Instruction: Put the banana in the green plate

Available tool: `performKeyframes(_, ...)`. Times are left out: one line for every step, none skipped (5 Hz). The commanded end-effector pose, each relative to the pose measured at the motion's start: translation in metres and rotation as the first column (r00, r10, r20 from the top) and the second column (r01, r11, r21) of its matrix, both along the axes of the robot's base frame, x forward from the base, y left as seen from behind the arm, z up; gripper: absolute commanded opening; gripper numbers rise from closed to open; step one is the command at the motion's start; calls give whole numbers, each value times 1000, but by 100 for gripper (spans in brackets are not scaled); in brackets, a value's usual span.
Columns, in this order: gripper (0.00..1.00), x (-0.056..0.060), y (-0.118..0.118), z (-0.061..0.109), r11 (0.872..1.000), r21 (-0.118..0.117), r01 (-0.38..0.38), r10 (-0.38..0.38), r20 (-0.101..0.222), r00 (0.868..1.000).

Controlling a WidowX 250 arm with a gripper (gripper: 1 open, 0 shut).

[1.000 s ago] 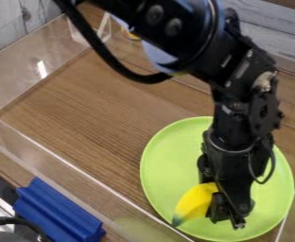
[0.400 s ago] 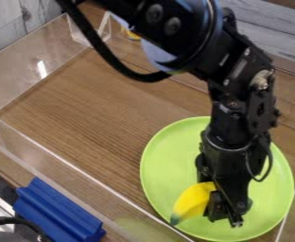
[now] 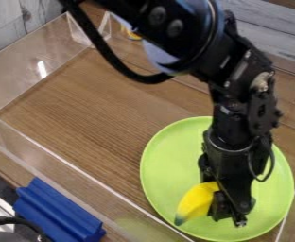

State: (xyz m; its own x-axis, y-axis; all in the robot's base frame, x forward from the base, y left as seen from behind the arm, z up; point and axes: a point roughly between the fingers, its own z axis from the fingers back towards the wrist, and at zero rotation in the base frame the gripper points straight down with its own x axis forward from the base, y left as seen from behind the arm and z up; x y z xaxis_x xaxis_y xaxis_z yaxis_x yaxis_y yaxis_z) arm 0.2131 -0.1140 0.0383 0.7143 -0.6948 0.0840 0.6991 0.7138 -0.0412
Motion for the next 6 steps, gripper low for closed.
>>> performKeyframes(0,4,-2,3,1000,-16,-12,12,24,1000)
performKeyframes(0,4,-2,1,1000,-20,-18,18,28,999)
performKeyframes(0,3,-3,1,999,-25,-21,22,30,999)
performKeyframes(0,3,-4,0,999,-28,-26,27,32,999)
performKeyframes(0,3,-5,0,999,-32,-31,32,33,999)
performKeyframes(0,2,-6,1,999,-37,-36,37,34,999)
